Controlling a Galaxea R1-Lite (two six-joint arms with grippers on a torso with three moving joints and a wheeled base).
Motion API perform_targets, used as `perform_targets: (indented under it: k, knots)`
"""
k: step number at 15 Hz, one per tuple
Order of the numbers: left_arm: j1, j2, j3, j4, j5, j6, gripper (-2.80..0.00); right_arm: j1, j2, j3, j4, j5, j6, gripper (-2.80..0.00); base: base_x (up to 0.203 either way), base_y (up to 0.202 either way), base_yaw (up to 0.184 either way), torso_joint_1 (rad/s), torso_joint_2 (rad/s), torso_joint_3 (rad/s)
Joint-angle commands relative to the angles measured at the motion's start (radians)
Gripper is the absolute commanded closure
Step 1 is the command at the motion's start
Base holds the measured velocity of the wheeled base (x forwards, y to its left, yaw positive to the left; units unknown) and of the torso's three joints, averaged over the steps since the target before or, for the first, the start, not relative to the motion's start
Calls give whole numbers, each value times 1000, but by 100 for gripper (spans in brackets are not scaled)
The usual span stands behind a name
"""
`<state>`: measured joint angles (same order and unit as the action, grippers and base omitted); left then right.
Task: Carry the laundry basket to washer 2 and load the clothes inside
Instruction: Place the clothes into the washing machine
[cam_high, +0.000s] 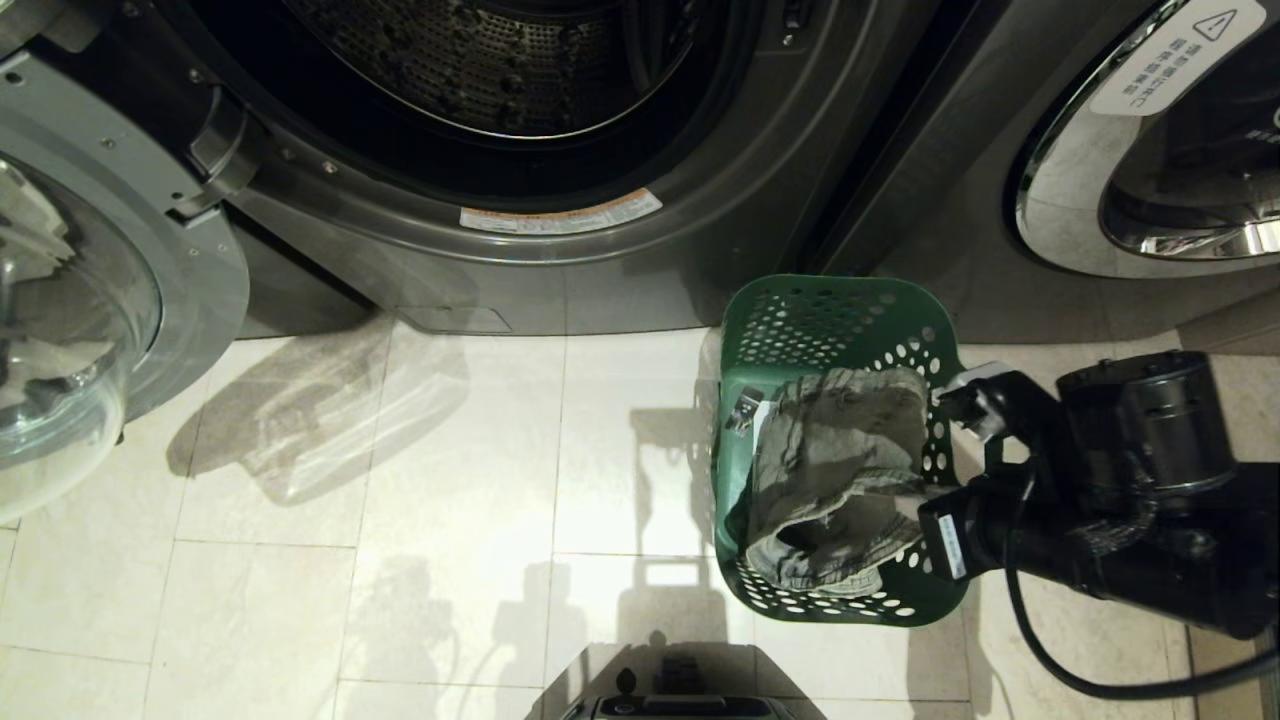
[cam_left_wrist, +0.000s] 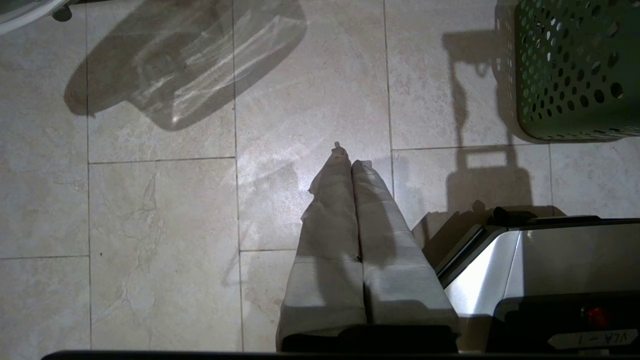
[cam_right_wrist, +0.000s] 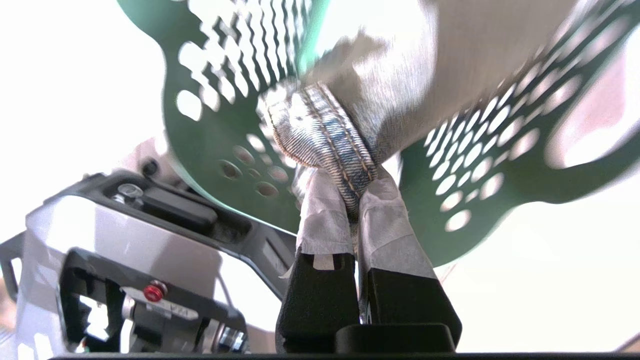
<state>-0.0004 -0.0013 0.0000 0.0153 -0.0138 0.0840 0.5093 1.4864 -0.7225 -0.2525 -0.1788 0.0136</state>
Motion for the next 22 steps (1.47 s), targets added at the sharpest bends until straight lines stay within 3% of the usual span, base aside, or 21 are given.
perform_targets:
  k: [1,5,8,10,13,17,22]
  knots:
    - [-1,0,2,0,0,0,0,53,-164,0,1,-33,-22,0,0,0,0,0,0,0]
    - [-1,0,2,0,0,0,0,90,-309,-134,10,-164,-212,0,0,0,0,0,0,0]
    - [0,0,2,0,0,0,0,90,-320,-291,22,-180,-252,0,0,0,0,0,0,0]
    - [0,0,2,0,0,0,0,91,-304,-423,70,-177,-233,0,0,0,0,0,0,0]
    - [0,0,2,0,0,0,0,98,-292,-580,220,-134,-127,0,0,0,0,0,0,0]
    - [0,0,2,0,0,0,0,101,-373,-532,334,-122,-100,0,0,0,0,0,0,0]
    - [0,0,2,0,0,0,0,100,-528,-571,786,-139,-45,0,0,0,0,0,0,0]
